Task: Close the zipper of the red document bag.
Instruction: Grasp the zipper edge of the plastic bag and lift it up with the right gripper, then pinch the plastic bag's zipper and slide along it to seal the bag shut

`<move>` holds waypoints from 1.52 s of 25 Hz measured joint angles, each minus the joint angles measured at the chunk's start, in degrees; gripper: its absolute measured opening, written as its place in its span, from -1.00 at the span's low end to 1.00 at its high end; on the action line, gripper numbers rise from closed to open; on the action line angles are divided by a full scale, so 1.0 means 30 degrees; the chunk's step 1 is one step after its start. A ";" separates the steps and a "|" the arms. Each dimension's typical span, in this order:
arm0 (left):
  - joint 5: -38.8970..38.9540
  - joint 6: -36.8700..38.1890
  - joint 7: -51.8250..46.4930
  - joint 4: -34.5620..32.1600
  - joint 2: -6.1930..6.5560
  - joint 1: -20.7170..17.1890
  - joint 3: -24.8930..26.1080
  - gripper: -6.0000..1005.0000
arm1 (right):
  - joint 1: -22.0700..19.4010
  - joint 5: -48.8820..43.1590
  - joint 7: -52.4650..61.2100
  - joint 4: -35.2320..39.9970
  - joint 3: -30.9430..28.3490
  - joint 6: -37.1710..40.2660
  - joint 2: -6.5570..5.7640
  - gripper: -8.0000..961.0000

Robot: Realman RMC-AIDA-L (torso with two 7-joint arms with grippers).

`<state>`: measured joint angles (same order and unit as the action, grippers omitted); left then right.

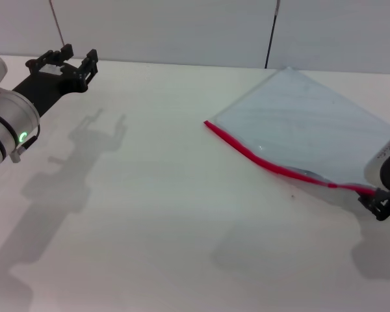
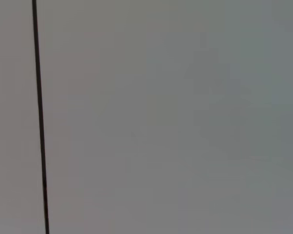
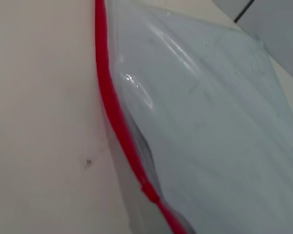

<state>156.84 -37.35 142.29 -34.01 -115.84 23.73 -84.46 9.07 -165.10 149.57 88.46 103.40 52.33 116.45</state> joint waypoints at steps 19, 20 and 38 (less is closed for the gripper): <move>-1.3933 -0.2198 -0.7672 -0.4888 0.0616 -0.0092 -0.1184 0.03 | -0.0360 0.1468 -0.0364 0.2060 0.0238 0.0242 -0.0078 -0.61; -1.4905 -0.2575 -0.8352 -0.5333 0.0687 -0.0022 -0.1183 0.03 | -0.0360 0.2140 -0.0705 0.2315 0.0219 0.0267 -0.0107 -0.62; -2.2111 -0.7788 -0.9219 -0.9408 0.0633 0.1062 -0.0965 0.03 | -0.0291 0.2573 -0.1014 0.3248 0.0208 0.0959 -0.0085 -0.86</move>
<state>90.50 -60.72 114.64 -62.23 -113.94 26.92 -87.36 8.20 -157.38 146.52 98.21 104.02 55.21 116.19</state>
